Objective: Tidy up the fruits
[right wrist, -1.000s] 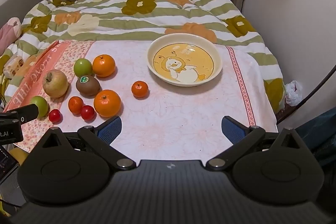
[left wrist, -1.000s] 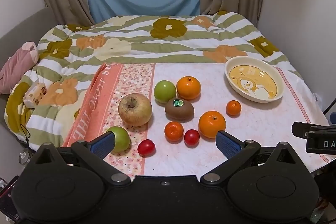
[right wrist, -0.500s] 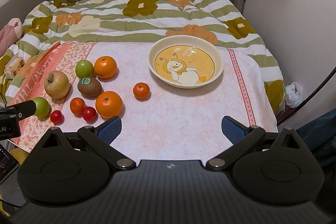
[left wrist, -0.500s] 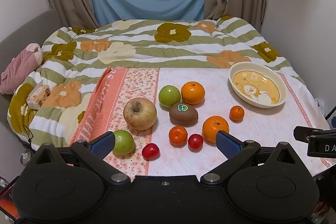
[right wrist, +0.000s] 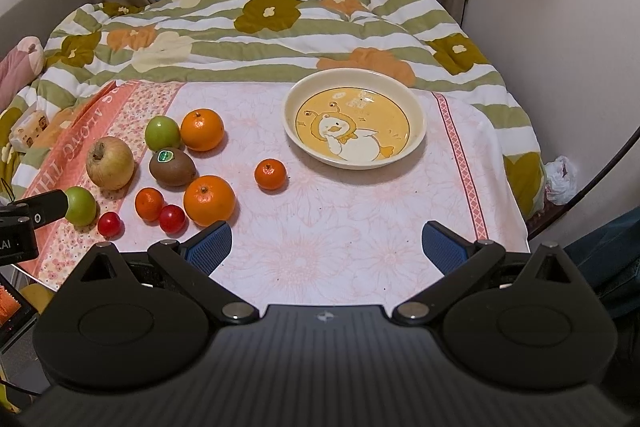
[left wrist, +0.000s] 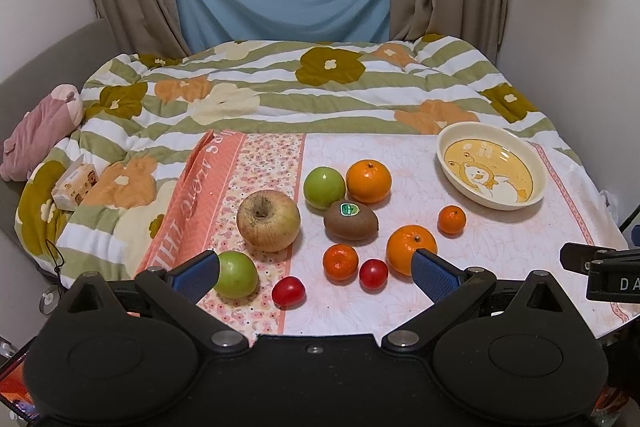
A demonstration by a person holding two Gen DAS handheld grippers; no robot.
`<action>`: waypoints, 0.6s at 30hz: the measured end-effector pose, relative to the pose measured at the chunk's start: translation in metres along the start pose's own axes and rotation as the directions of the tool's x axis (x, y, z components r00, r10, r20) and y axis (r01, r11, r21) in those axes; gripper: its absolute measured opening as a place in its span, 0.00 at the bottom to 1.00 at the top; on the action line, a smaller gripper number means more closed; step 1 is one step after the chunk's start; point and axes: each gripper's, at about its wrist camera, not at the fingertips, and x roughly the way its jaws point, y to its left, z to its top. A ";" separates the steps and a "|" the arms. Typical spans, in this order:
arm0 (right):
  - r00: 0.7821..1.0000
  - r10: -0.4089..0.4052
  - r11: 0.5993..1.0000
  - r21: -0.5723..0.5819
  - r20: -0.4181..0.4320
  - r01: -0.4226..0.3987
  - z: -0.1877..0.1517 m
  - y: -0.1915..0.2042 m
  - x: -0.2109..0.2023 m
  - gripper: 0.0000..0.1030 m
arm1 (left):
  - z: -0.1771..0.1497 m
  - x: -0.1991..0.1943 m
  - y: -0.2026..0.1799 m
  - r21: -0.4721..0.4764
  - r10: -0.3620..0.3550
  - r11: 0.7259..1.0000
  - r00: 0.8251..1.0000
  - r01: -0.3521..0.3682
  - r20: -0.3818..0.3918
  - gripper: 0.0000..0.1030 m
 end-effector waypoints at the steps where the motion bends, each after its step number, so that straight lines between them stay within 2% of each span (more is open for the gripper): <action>1: 1.000 0.000 1.000 0.000 0.000 0.000 0.000 0.000 0.000 1.00 | 0.000 0.000 0.000 0.000 0.000 1.000 1.000 0.000 0.001 1.00; 18: 1.000 0.002 1.000 0.002 0.002 -0.002 0.002 0.001 -0.001 1.00 | 0.003 0.000 0.002 -0.005 0.002 1.000 1.000 -0.002 -0.002 1.00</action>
